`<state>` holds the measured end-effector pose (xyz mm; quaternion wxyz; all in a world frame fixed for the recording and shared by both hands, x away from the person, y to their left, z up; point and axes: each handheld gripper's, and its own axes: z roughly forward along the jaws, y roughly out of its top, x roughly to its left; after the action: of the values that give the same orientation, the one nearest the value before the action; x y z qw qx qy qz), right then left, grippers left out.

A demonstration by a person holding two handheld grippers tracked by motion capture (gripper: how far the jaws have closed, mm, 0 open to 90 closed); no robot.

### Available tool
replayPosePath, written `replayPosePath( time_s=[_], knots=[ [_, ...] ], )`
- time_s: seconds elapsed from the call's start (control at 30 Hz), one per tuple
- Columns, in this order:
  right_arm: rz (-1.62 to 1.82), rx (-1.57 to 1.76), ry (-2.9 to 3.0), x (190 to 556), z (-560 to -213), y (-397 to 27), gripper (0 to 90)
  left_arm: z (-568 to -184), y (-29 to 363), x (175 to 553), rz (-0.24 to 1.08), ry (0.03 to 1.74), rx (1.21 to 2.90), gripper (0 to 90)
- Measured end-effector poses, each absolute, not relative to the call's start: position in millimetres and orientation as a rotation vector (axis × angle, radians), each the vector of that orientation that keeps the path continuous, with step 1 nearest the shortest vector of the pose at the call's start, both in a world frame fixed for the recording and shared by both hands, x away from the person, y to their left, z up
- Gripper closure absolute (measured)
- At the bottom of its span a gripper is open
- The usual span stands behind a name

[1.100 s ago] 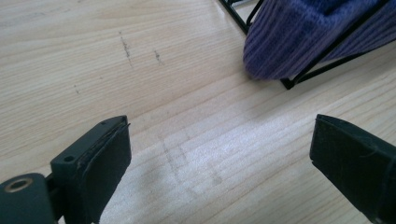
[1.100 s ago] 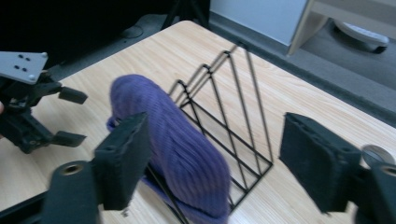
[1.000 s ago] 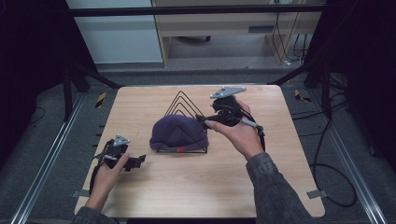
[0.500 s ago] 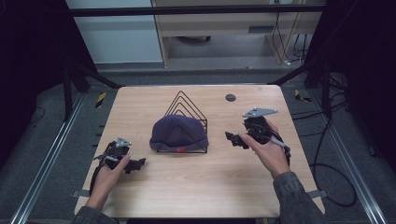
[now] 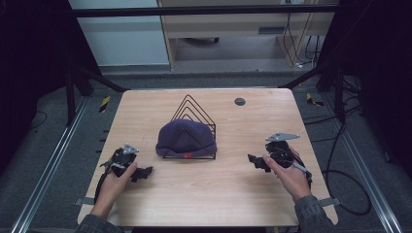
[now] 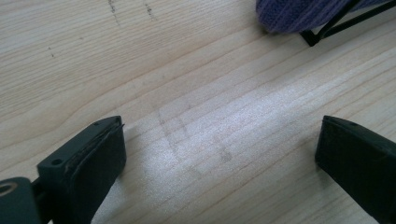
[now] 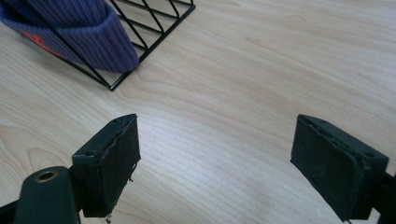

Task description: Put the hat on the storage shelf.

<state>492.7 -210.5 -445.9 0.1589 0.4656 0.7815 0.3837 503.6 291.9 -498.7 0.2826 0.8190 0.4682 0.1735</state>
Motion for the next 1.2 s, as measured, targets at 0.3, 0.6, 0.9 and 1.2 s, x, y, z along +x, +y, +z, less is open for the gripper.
replayPosePath(
  time_s=[0.3,0.6,0.9,1.2],
  knots=[
    [1.082,1.368,2.249,487,-463,-215,15.4,-500,292,503,0.467,1.248,2.189,0.0],
    [1.057,1.375,2.274,484,-478,-214,15.4,-500,292,503,0.470,1.243,2.186,0.0],
    [1.031,1.407,2.266,485,-494,-211,14.8,-501,291,502,0.478,1.242,2.177,0.0],
    [0.992,1.437,2.232,489,-502,-211,13.9,-501,291,502,0.480,1.241,2.174,0.0]
  ],
)
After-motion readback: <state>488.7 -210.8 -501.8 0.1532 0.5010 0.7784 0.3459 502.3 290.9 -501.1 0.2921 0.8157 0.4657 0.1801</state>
